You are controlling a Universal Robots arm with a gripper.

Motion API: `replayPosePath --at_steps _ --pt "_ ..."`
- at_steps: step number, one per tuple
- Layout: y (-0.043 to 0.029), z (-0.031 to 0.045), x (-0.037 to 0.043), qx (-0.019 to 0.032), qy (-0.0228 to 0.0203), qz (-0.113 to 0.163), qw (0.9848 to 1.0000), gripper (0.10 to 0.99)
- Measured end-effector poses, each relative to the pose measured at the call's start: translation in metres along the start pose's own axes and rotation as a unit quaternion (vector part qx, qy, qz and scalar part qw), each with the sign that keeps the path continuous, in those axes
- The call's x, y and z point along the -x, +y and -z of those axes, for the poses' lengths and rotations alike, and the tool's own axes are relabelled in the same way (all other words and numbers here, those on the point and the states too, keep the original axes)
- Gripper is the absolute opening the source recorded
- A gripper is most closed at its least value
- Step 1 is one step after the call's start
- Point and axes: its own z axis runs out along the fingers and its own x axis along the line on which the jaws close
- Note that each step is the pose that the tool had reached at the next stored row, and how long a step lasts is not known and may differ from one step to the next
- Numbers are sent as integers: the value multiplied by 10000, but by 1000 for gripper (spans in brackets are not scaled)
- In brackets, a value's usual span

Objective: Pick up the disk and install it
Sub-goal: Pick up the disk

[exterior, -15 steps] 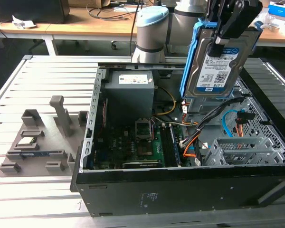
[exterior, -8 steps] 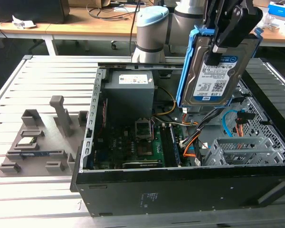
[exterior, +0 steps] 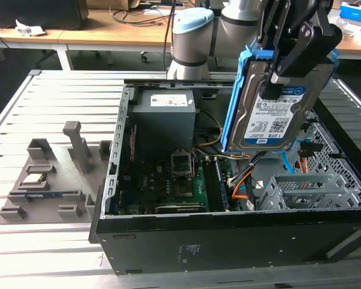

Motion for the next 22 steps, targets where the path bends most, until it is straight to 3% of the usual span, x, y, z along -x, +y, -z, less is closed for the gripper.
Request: replayPosePath --at_steps 11,14,18,22 --pt "70 -39 -496 0 0 4 10000 365" --pt "83 -46 -596 0 0 6 10000 365" --pt "89 -50 -670 0 0 6 10000 365" --pt "88 -50 -671 0 1 6 10000 365"
